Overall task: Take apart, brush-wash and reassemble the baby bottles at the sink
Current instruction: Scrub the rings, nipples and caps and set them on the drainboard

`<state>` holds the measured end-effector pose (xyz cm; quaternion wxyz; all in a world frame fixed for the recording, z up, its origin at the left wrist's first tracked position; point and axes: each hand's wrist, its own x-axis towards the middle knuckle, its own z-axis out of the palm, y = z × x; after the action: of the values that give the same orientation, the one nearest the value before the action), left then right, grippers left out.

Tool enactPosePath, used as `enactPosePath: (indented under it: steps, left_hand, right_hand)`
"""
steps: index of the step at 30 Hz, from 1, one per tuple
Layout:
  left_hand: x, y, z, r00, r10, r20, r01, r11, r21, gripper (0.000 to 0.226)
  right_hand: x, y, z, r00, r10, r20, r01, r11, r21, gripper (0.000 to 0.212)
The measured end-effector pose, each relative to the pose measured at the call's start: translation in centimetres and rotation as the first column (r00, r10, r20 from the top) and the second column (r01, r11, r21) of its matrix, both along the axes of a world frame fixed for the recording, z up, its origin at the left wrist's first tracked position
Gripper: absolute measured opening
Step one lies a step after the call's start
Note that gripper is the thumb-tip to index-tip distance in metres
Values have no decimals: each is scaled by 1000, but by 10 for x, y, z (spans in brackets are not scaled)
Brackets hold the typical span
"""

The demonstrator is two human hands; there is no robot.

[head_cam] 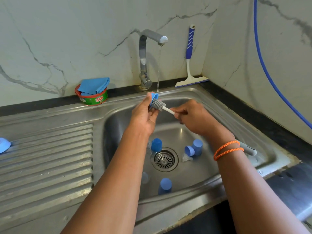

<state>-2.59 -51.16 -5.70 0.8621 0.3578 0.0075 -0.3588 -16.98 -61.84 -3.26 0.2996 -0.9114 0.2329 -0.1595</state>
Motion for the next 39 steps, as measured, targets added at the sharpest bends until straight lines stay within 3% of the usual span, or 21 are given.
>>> enactPosePath:
  steps: [5, 10, 14, 19, 24, 30, 36, 39]
  left_hand:
    - [7, 4, 0, 999, 42, -3, -42, 999, -23, 43]
    - [8, 7, -3, 996, 89, 11, -89, 995, 35, 42]
    - [4, 5, -2, 998, 55, 32, -57, 997, 60, 45]
    - [0, -1, 2, 998, -7, 57, 6, 1000, 3, 25]
    - [-8, -6, 7, 999, -30, 10, 31, 999, -21, 30]
    - [-5, -3, 7, 999, -39, -29, 35, 994, -107, 32]
    - [-3, 0, 6, 997, 37, -62, -43, 994, -104, 35]
    - [-3, 0, 7, 995, 69, -69, -75, 993, -90, 39]
  right_hand:
    - [1, 6, 4, 991, 19, 135, -28, 998, 65, 31]
    - [-5, 0, 5, 977, -147, 153, 116, 974, 194, 25]
    - [-3, 4, 6, 955, -205, 213, 178, 974, 141, 26]
    - [9, 13, -7, 968, -196, 153, 205, 978, -43, 29]
    - [13, 18, -14, 964, -235, 124, 247, 964, -96, 19]
    - [9, 21, -5, 961, -218, 171, 238, 965, -112, 21]
    - [5, 25, 4, 972, -92, 215, 116, 988, -100, 28]
    - [-1, 22, 13, 975, -132, 176, 145, 987, -66, 52]
